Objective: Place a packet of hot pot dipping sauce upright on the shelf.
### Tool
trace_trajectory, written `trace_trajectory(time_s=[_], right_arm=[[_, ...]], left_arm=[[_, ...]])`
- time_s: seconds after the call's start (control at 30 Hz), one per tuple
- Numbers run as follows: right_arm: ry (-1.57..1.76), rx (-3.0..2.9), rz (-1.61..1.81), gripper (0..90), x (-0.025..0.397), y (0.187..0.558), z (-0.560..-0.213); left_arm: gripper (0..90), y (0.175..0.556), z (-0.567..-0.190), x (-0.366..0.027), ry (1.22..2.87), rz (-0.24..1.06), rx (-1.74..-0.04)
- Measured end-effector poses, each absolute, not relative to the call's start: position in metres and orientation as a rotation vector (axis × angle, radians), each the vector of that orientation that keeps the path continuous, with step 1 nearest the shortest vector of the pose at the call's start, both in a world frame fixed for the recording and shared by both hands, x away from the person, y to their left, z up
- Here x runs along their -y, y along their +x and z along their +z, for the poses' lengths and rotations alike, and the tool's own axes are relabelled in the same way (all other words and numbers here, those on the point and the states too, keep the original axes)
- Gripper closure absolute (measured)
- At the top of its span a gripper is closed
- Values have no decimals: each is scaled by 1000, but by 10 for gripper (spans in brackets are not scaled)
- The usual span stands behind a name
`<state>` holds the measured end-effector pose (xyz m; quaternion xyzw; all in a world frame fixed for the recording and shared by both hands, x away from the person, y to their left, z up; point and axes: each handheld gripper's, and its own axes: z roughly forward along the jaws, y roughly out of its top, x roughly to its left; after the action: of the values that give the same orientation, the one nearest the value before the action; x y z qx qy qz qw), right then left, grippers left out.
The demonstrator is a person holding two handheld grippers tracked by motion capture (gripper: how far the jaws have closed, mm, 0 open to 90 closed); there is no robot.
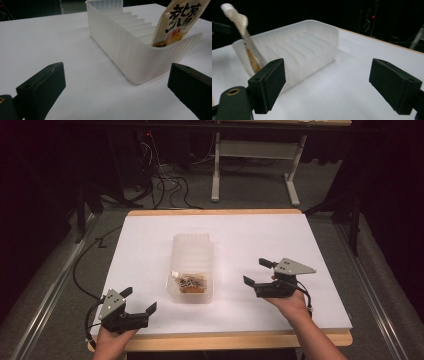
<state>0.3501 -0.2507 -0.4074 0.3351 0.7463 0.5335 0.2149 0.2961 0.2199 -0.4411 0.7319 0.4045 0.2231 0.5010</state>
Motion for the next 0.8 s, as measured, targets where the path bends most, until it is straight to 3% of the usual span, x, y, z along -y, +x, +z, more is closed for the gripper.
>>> trace_trajectory(time_s=[0.27, 0.47, 0.6, 0.8], right_arm=[[1072, -1943, 1423, 140, 310, 343, -415], [1194, -1828, 1360, 144, 366, 316, -425], [1244, -1787, 1271, 142, 383, 298, -440], [1277, -1784, 1273, 143, 388, 301, -446]], left_arm=[[20, 299, -444, -221, 1786, 546, -1014], [19, 301, -448, -221, 1823, 543, -1046], [18, 301, -447, -220, 1820, 544, -1042], [18, 301, -448, -218, 1830, 544, -1040]])
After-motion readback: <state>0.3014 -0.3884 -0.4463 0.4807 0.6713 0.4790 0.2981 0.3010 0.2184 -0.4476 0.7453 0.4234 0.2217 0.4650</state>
